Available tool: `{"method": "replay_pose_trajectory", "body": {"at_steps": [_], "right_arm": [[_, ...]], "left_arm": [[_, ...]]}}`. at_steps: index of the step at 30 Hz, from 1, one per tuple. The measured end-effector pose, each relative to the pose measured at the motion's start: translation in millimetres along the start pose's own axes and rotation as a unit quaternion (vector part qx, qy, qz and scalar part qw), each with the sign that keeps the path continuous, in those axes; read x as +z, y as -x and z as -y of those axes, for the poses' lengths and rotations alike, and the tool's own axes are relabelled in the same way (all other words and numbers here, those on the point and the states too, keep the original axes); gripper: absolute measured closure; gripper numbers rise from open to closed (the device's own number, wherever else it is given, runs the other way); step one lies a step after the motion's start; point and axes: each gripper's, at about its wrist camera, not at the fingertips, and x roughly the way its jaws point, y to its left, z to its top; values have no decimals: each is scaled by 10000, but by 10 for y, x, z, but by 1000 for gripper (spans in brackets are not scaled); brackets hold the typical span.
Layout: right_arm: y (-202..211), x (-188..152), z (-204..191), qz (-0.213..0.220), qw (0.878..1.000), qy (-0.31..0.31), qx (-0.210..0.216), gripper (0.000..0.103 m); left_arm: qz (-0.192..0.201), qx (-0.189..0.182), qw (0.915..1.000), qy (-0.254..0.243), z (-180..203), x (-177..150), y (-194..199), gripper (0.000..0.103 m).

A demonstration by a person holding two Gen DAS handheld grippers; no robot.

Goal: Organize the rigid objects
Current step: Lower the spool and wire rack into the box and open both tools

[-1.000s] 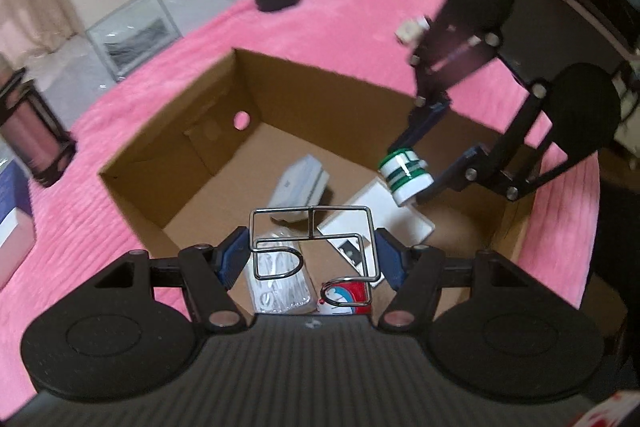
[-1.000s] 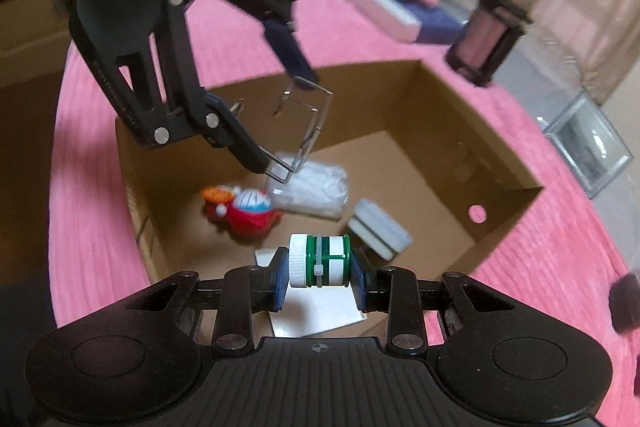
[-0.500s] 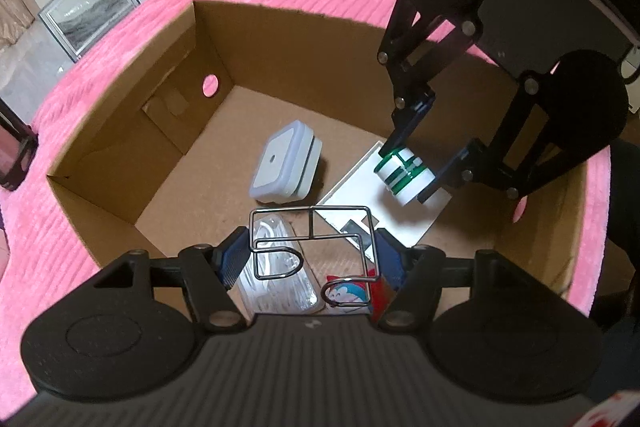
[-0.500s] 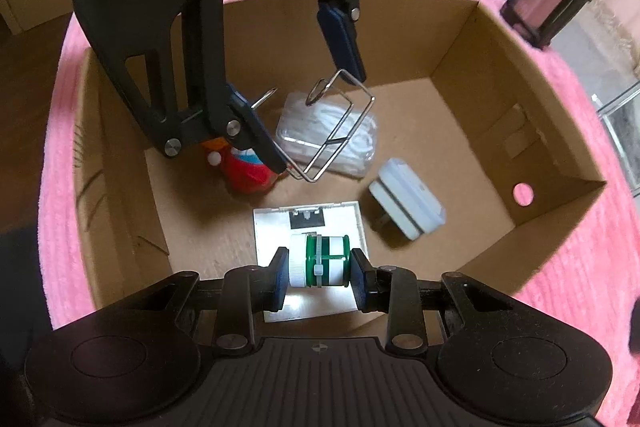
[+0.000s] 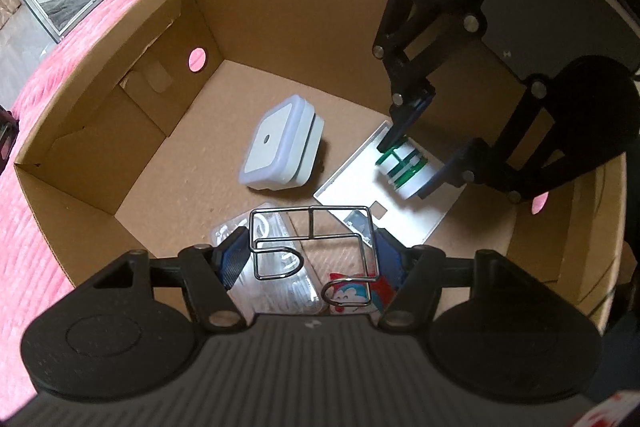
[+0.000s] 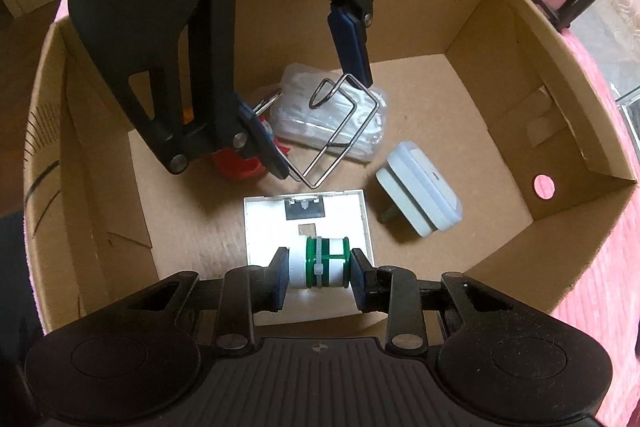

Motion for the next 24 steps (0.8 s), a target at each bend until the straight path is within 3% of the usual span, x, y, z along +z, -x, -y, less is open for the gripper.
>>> {"method": "replay_pose_trajectory", "body": {"at_steps": [12, 19, 24], "right_arm": [[57, -12, 2, 95, 9999, -46, -35, 75], [245, -52, -24, 474, 9985, -232, -121, 75], [481, -111, -132, 821, 9955, -409, -254, 75]], "left_arm": [[-70, 0, 10000, 31, -11, -2, -40, 40], [137, 49, 9996, 224, -4, -34, 62, 40], [489, 196, 9977, 438, 61, -33, 304, 40]]}}
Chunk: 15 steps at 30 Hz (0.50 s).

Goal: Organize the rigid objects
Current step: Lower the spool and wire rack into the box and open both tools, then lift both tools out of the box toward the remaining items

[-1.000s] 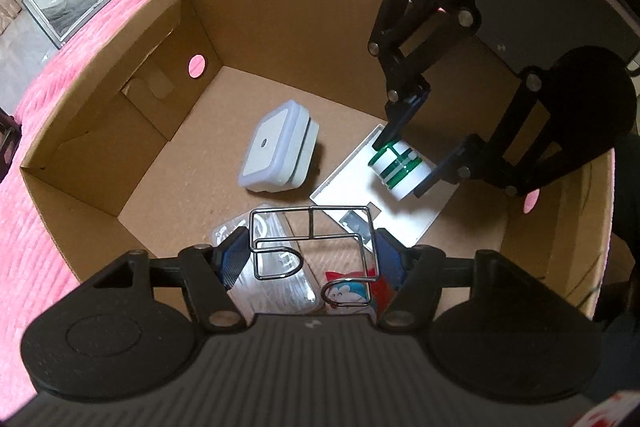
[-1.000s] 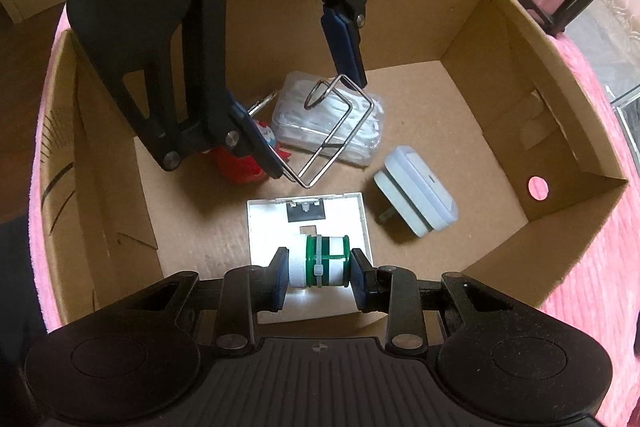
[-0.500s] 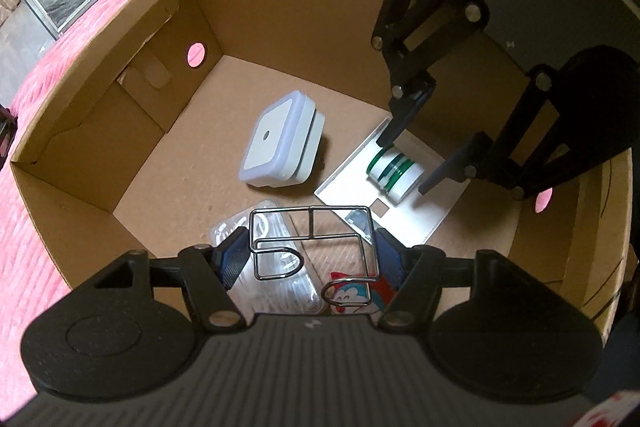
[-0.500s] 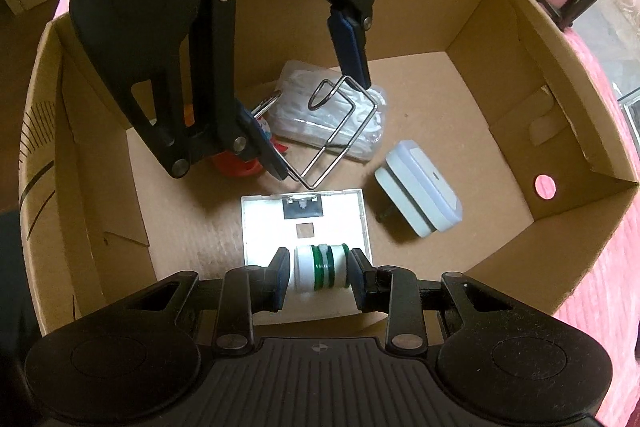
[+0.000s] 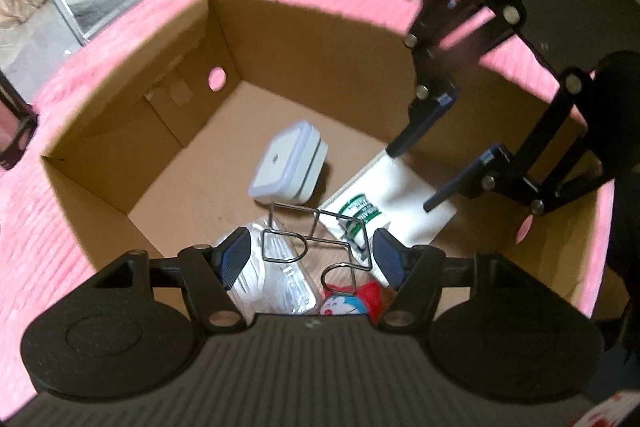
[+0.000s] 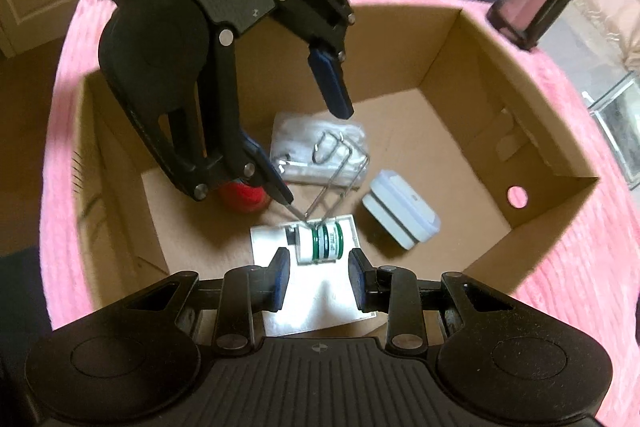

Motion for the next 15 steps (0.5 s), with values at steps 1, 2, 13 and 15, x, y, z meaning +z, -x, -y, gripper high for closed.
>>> {"method": "replay_pose_trajectory", "body": {"at_steps": [1, 2, 13, 15], "right_arm": [[61, -14, -21, 80, 10000, -46, -25, 75], [133, -32, -45, 178, 9998, -105, -50, 75], [1040, -449, -331, 1304, 9827, -1170, -605, 74], [1226, -579, -363, 1565, 9731, -1519, -736, 74]], "left_arm": [[90, 42, 9999, 70, 18, 3, 68, 40], [162, 78, 9998, 119, 35, 6, 127, 40], [1334, 596, 9843, 986, 585, 43, 907, 40], [1584, 667, 9782, 1164, 733, 40, 1032, 40]]}}
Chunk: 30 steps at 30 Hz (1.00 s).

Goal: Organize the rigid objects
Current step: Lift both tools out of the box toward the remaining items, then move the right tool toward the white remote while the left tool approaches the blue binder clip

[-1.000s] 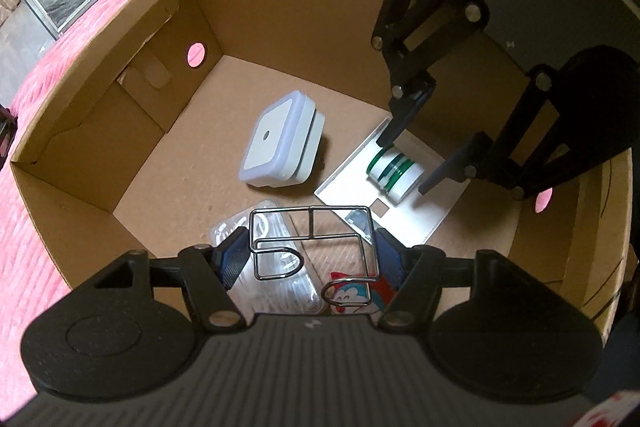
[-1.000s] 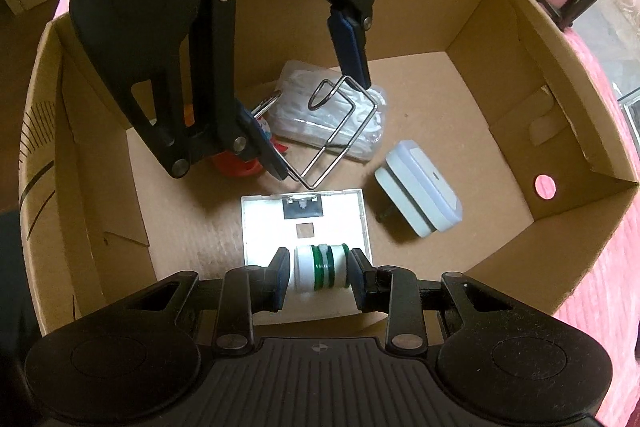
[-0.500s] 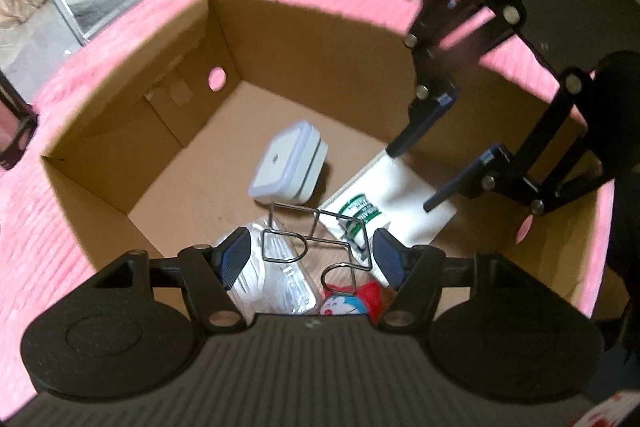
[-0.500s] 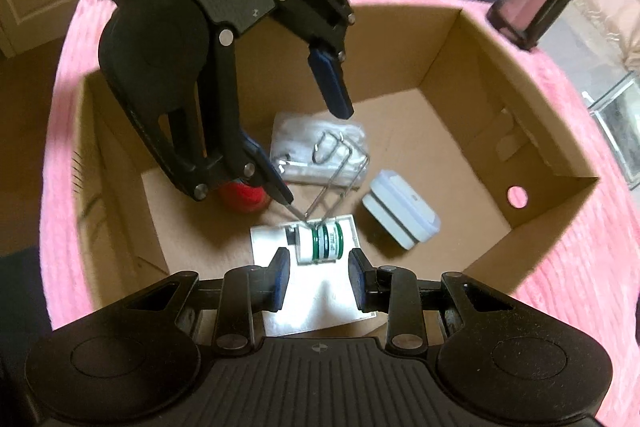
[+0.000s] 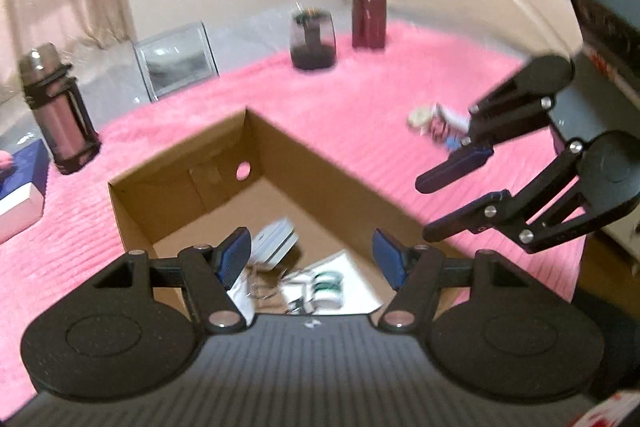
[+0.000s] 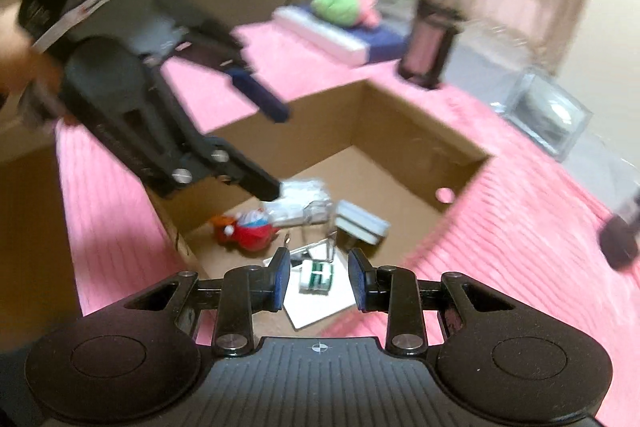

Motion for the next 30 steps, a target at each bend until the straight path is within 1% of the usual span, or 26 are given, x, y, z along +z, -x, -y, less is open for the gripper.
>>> {"method": "replay_pose_trajectory", "body": {"at_steps": [3, 7, 11, 13, 14, 15, 17, 19, 21, 26, 30], "right_arm": [[307, -145, 39, 397, 9976, -527, -215, 74], [658, -410, 138, 819, 9893, -1127, -436, 74], [975, -767, 189, 1211, 9725, -1838, -761, 74], [1118, -957, 206, 1345, 9628, -2129, -977, 73], [1197, -1042, 211, 1386, 9585, -2247, -1072, 73], [1267, -1116, 226, 1409, 9555, -2328, -1137, 70], [1373, -1288, 225, 1431, 9495, -2463, -1313, 62], [1471, -1411, 247, 1410, 9457, -2554, -1430, 53], [1561, -1551, 256, 1420, 9407, -2640, -1590, 49], [1771, -1851, 367, 1496, 9212, -2997, -1982, 45], [1929, -2041, 426, 1498, 9125, -3065, -2258, 44]], "left_arm": [[303, 127, 9992, 237, 233, -8, 177, 40], [620, 317, 9968, 403, 558, -34, 316, 40], [885, 331, 9928, 737, 856, -90, 398, 38], [975, 372, 9906, 887, 977, -118, 409, 35], [1022, 393, 9894, 952, 1057, -127, 402, 34], [1052, 397, 9887, 995, 1114, -141, 399, 34], [1102, 346, 9874, 1085, 1252, -153, 377, 33], [1114, 293, 9868, 1138, 1384, -156, 338, 32], [1133, 270, 9868, 1127, 1533, -157, 293, 29], [1081, 239, 9882, 1057, 1804, -114, 68, 24], [972, 158, 9892, 1090, 1966, -89, -152, 24]]}}
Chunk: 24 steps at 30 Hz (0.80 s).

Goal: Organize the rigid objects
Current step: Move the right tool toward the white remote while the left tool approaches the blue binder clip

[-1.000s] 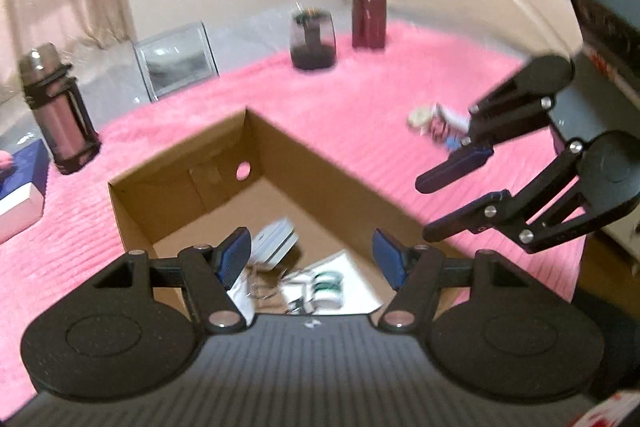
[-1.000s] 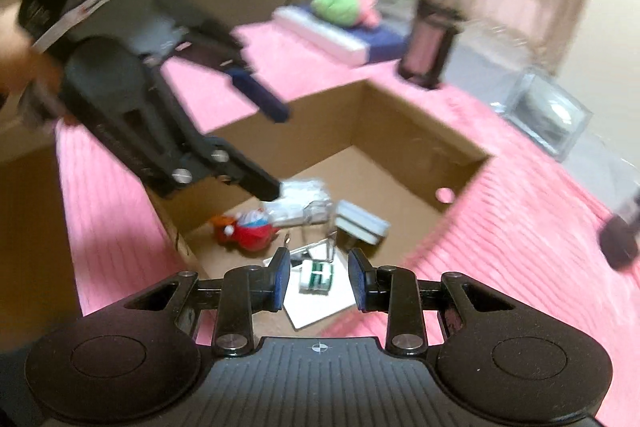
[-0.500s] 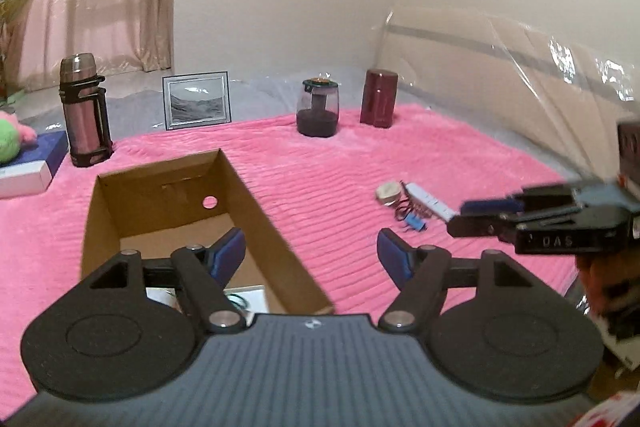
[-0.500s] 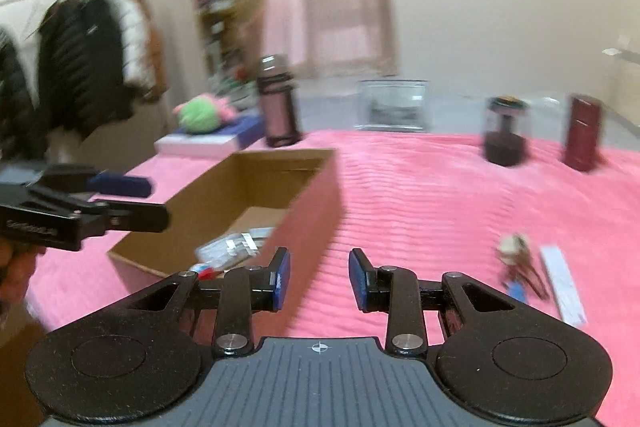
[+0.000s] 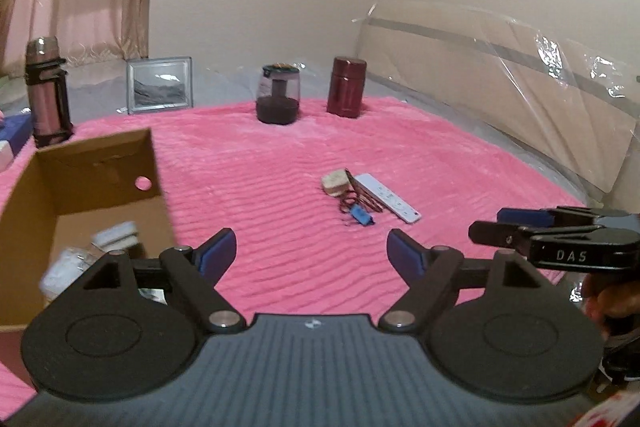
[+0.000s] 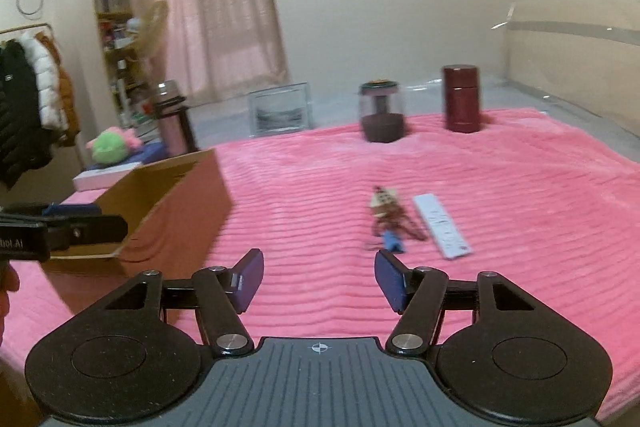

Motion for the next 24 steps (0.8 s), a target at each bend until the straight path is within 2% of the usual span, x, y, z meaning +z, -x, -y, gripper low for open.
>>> {"method": "replay_pose_trajectory", "body": {"at_steps": [5, 13, 24], "right_arm": [[78, -50, 199, 10, 9998, -26, -174, 44], [52, -109, 417, -13, 9994, -142, -326, 44], [-123, -147, 743, -194, 9981, -228, -540, 44]], "left_arm": [[-146, -136, 9998, 42, 180, -57, -227, 24], [-311, -262, 9991, -157, 386, -85, -591, 24], [-571, -379, 9969, -381, 553, -128, -1083, 24]]}}
